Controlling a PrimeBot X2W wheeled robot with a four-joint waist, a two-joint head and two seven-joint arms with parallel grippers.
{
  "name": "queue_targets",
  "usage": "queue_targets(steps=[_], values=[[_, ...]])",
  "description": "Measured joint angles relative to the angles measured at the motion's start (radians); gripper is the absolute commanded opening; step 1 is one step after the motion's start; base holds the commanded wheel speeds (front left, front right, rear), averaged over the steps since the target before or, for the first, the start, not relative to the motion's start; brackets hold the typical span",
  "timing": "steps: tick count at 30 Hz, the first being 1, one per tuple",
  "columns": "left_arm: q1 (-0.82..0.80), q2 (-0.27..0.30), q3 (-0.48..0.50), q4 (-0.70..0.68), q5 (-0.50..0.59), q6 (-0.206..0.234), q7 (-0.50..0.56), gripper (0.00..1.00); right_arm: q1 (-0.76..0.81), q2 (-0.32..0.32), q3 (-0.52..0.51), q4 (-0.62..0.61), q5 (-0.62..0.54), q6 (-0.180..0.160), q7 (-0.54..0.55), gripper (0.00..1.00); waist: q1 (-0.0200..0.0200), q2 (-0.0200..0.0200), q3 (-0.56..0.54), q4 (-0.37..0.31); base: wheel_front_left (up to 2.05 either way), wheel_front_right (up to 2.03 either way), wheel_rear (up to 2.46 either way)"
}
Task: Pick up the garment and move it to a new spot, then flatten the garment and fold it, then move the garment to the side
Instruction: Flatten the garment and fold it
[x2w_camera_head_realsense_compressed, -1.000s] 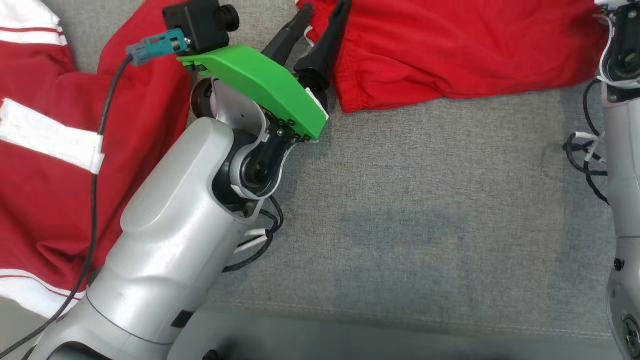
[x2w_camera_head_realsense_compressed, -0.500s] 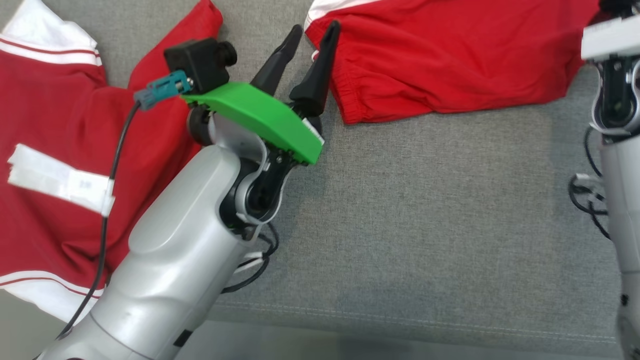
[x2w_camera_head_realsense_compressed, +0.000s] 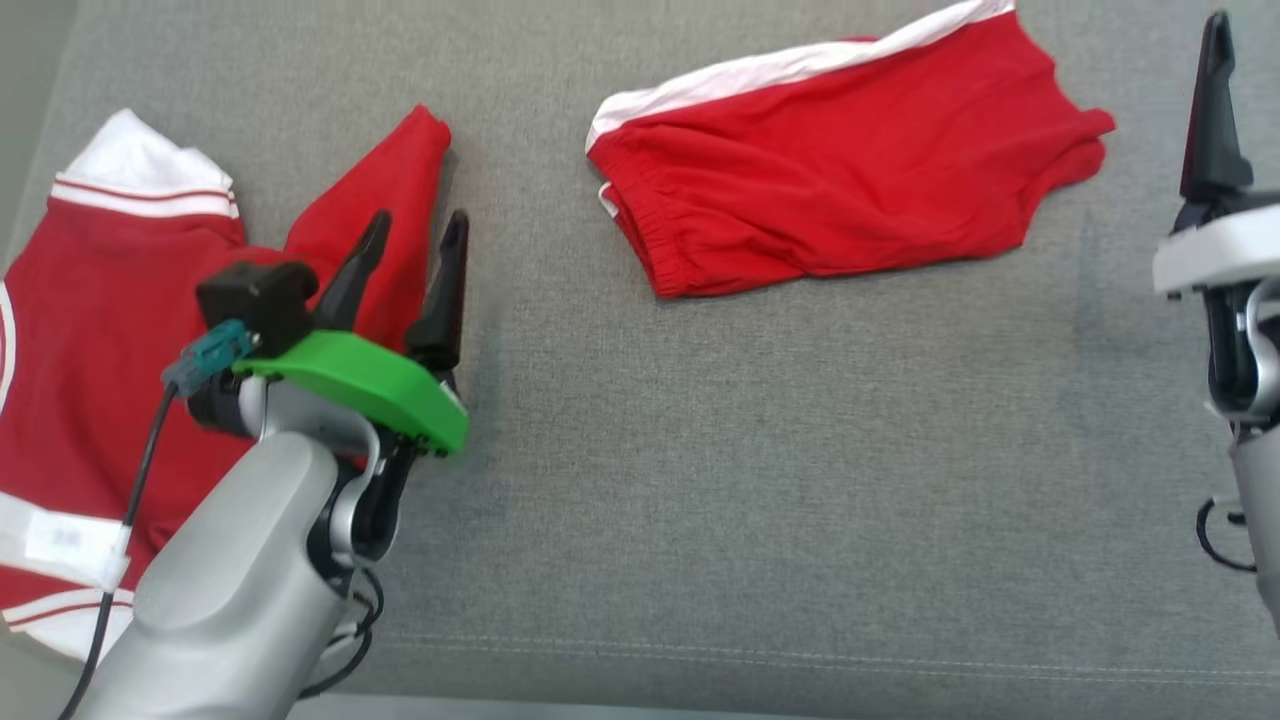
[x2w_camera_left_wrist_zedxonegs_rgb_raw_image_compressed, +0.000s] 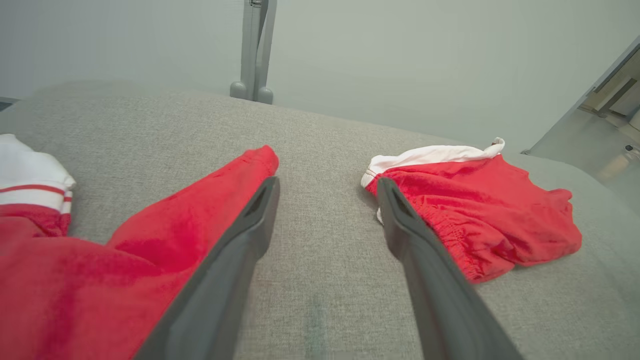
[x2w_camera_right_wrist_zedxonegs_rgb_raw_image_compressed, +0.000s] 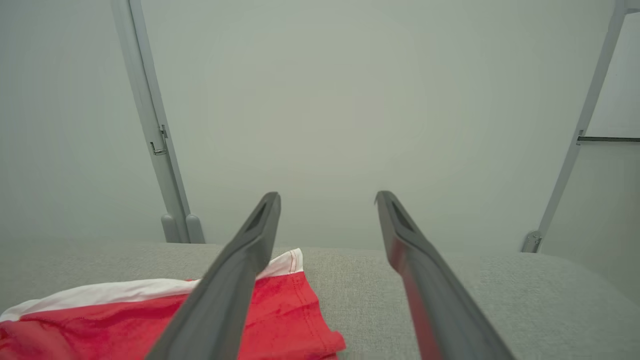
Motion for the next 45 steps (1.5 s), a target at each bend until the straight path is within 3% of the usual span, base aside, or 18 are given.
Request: queue_targets(steps=[7, 11, 16, 27, 45], values=[[0.113, 0.037, 0.005, 0.022, 0.058, 0.002, -0.008, 1.00, 0.165, -0.005, -0.003, -0.031, -0.045, -0.026, 0.000, 1.00, 0.0000, 0.0000, -0.092, -0.031, 0.00, 0.00, 0.00], [0.186, 0.076, 0.024, 0.029, 0.080, 0.012, -0.008, 1.00, 0.255, 0.011, -0.003, -0.033, -0.048, -0.034, 0.000, 1.00, 0.0000, 0.0000, -0.146, -0.047, 0.00, 0.00, 0.00], [0.277, 0.086, 0.049, 0.019, 0.119, 0.013, -0.008, 1.00, 0.381, 0.035, -0.024, -0.038, -0.037, -0.047, 0.000, 1.00, 0.0000, 0.0000, -0.208, -0.066, 0.00, 0.00, 0.00], [0.426, 0.071, 0.242, -0.084, 0.187, 0.018, -0.011, 1.00, 0.561, 0.086, -0.067, -0.088, -0.018, -0.067, 0.000, 1.00, -0.0001, 0.0000, -0.285, -0.108, 0.00, 0.00, 0.00], [0.521, 0.020, 0.293, -0.206, 0.269, 0.019, -0.011, 1.00, 0.640, 0.135, -0.114, -0.186, 0.023, -0.069, 0.000, 1.00, -0.0001, 0.0000, -0.265, -0.124, 0.00, 0.00, 0.00]])
